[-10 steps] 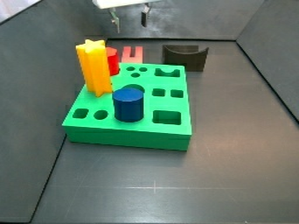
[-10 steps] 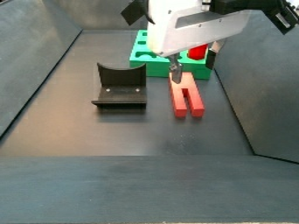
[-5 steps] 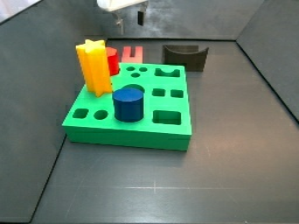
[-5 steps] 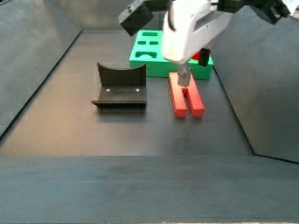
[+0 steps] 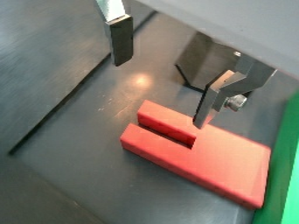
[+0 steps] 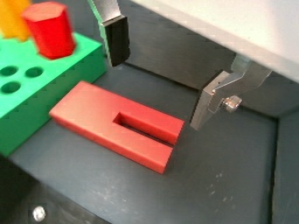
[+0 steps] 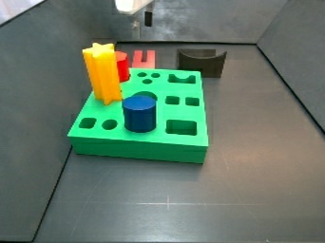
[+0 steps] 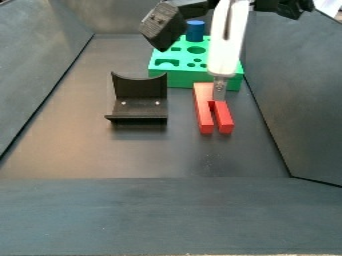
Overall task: Pick up the double-square object. Move up. Rotate the double-square object. Place the double-square object on the fixture. Regrasp the double-square object. Move to above the board. Insert the double-square object.
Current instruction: Rotate the double-square object.
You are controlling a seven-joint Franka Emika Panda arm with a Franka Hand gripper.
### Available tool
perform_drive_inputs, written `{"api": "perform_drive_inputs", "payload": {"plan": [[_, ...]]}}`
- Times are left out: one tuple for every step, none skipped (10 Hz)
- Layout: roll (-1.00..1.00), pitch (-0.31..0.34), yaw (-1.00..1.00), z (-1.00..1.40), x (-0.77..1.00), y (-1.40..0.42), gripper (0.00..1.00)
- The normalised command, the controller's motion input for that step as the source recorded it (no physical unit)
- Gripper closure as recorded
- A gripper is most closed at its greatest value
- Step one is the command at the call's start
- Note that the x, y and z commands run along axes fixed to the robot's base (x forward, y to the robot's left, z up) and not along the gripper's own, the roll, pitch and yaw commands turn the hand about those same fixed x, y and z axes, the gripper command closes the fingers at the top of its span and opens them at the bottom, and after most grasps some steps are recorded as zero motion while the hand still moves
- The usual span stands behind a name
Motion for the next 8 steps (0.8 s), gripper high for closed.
{"api": "perform_drive_inputs", "payload": {"plan": [[0.0,-0.004,1.0,-0.04,0.04,0.0,0.0],[0.0,-0.004,1.0,-0.04,0.04,0.0,0.0],[0.0,-0.005,1.0,-0.04,0.04,0.0,0.0],[0.0,-0.005,1.0,-0.04,0.04,0.0,0.0],[0.0,-0.005,1.0,-0.04,0.04,0.0,0.0],[0.0,-0.005,1.0,-0.04,0.04,0.0,0.0],[0.0,-0.005,1.0,-0.04,0.04,0.0,0.0],[0.0,-0.006,1.0,-0.04,0.04,0.0,0.0]]}}
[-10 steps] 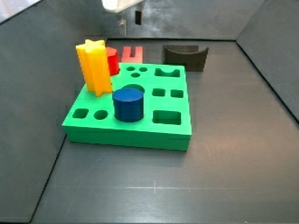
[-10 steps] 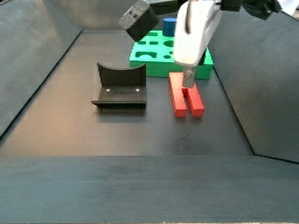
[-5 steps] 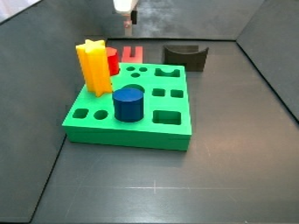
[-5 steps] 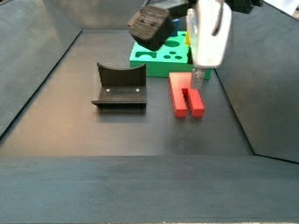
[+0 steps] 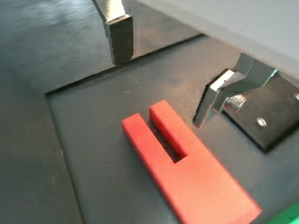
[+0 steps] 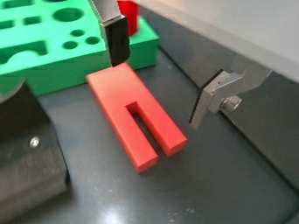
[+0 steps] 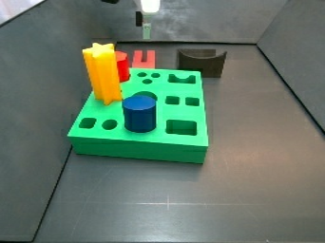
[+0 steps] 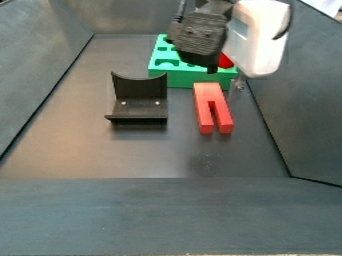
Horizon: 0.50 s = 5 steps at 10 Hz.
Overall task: Pick up the double-square object. Move up. Rotate the double-square object. Place the double-square object on the fixture. Regrasp the double-square object. Move to above the board. Insert the double-square object.
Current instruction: Rotate the double-square object.
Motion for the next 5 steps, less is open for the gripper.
{"api": "perform_drive_inputs", "payload": {"plan": [[0.0,-0.006,1.0,-0.04,0.04,0.0,0.0],[0.0,-0.006,1.0,-0.04,0.04,0.0,0.0],[0.0,-0.007,1.0,-0.04,0.04,0.0,0.0],[0.0,-0.007,1.0,-0.04,0.04,0.0,0.0],[0.0,-0.008,1.0,-0.04,0.04,0.0,0.0]]}}
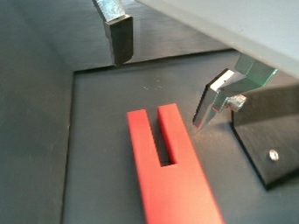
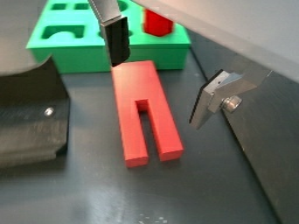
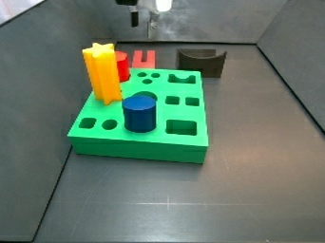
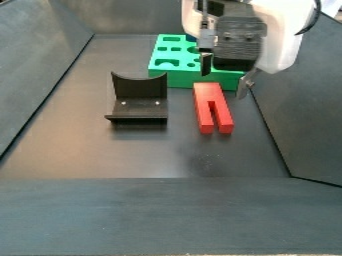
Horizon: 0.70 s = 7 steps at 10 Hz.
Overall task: Pick up the double-square object. Move up. Rotate the double-square object. Place the double-square object on the fixture. Regrasp the double-square object. Move to above the board. Insert the double-square object.
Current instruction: Rotate the double-square object.
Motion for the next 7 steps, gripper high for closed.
{"api": "perform_drive_inputs", "payload": {"plan": [[0.0,-0.008,1.0,-0.04,0.04,0.0,0.0],[0.0,-0.009,1.0,-0.04,0.04,0.0,0.0],[0.0,-0.01,1.0,-0.04,0.04,0.0,0.0],[0.0,-0.01,1.0,-0.04,0.04,0.0,0.0],[0.0,-0.011,1.0,-0.04,0.04,0.0,0.0],[0.0,-0.013,1.0,-0.04,0.04,0.0,0.0],[0.0,-0.014,1.0,-0.04,0.04,0.0,0.0]]}}
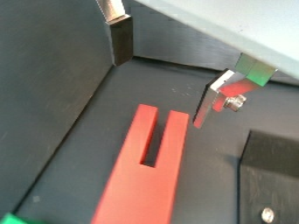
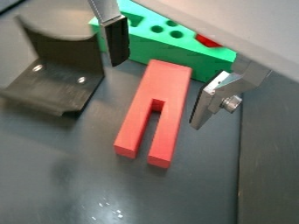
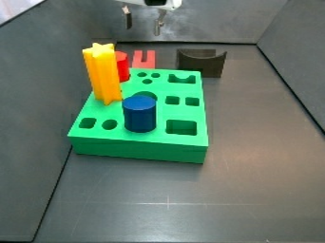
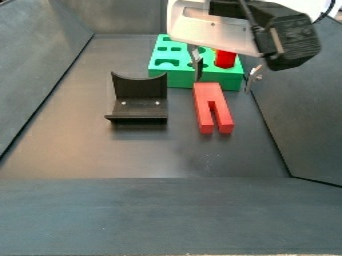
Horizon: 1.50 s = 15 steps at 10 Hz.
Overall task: Pick up the double-square object. Move up. Rotate the double-square object. Place the double-square object on the fixture. Regrasp the double-square object. Move to above the board. Insert the double-square object.
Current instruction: Rotate the double-square object.
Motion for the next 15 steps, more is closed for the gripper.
{"api": "perform_drive_inputs", "payload": {"plan": [[0.01,-0.017,1.0,-0.04,0.04,0.0,0.0],[0.01,-0.02,1.0,-0.04,0.04,0.0,0.0],[0.01,-0.024,1.0,-0.04,0.04,0.0,0.0],[0.01,-0.029,1.0,-0.04,0.04,0.0,0.0],[0.01,-0.03,0.68,-0.04,0.03,0.0,0.0],[0.01,-0.03,0.52,-0.04,0.03,0.0,0.0],[0.01,-0.029,0.29,-0.04,0.03,0.0,0.0],[0.0,0.0,0.0,-1.0,0.0,0.0,0.0],[0.0,-0.013,-0.07,-1.0,0.01,0.0,0.0],[-0.01,-0.021,-0.07,-1.0,0.01,0.0,0.0],[-0.02,-0.033,-0.06,-1.0,0.02,0.0,0.0],[-0.04,-0.039,-0.04,-1.0,0.03,0.01,0.0],[-0.07,-0.045,-0.03,-1.0,0.04,0.01,0.0],[-0.08,-0.048,-0.02,-0.98,0.05,0.01,0.0],[-0.1,-0.05,-0.01,-0.82,0.05,0.01,0.0]]}}
